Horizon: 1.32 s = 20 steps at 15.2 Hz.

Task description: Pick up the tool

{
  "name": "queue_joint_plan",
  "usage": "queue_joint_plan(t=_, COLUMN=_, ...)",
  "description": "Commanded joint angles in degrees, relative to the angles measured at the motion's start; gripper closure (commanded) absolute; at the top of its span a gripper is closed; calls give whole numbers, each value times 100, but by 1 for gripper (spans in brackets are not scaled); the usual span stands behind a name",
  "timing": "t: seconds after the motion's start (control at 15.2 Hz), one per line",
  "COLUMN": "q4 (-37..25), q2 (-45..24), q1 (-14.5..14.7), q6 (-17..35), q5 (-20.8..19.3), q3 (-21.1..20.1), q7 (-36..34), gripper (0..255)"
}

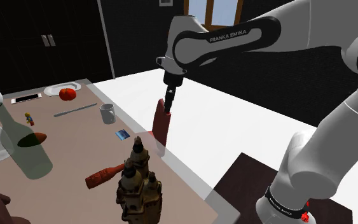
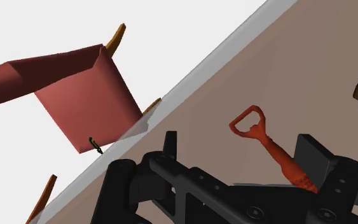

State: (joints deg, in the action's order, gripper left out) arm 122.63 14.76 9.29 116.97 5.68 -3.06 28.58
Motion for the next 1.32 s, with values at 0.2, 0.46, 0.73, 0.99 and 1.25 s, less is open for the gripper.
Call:
queue_joint_plan(t=0.2, q4=-465, q2=-955, q1=240, q6=296, q5=149, q3=-126, q7=629, gripper=0)
queue_joint_plan(t=0.46, q4=-893, q2=-1670, q1=401, q6=423, q5=222, q3=-273, q7=1089, gripper=0)
queue_joint_plan(t=0.73, q4=-1353, q2=-2364, q1=557, q6=493, q5=241, q3=-445, q7=1507, gripper=0)
queue_joint_plan(t=0.99, q4=-1834, q2=-3036, q1=718, q6=516, q5=203, q3=-632, q7=1885, gripper=0)
queue_joint_plan(t=1.25, q4=-2328, q2=-3686, q1=899, q6=499, q5=114, q3=-820, q7=2230, gripper=0)
